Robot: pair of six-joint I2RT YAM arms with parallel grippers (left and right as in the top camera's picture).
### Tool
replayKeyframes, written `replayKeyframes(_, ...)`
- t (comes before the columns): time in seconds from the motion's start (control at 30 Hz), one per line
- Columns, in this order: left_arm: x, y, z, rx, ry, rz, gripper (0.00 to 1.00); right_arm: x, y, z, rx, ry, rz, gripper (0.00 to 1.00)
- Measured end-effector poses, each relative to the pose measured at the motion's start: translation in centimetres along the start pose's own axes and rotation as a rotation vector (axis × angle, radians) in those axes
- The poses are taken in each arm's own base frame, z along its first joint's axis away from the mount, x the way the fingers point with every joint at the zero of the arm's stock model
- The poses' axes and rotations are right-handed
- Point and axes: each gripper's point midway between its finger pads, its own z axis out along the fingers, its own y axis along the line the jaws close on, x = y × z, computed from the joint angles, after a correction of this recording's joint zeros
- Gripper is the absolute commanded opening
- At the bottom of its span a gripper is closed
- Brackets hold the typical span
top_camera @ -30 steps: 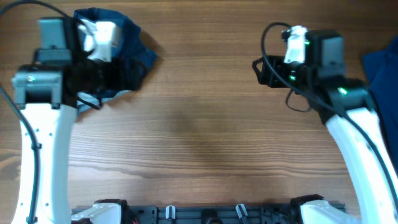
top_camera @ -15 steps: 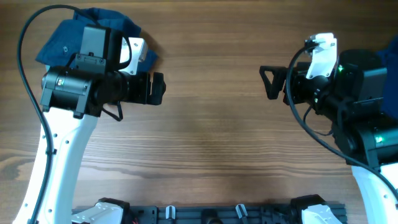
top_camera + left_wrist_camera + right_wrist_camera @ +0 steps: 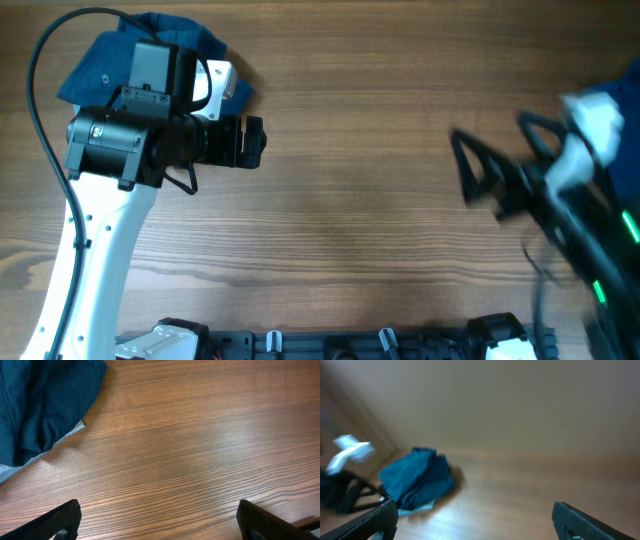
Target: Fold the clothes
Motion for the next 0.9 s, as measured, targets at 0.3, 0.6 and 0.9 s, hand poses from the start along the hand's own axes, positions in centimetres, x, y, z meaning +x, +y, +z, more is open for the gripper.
replayKeyframes(0.3,0.0,0.0,0.0,-0.001,-0.001,0.0,1.0,11.0,-1.9,-2.1,0.042,0.014,-0.272,0.99)
replayKeyframes(0.6,0.0,0.1,0.0,-0.006,-0.001,0.0,1.0,20.6,-4.7,3.4,0.017,-0.076,-0.314,1.0)
replayKeyframes(0.9,0.0,0.1,0.0,-0.007,0.0,0.0,1.0,25.3,-5.8,5.1,0.008,-0.08,-0.255,0.99)
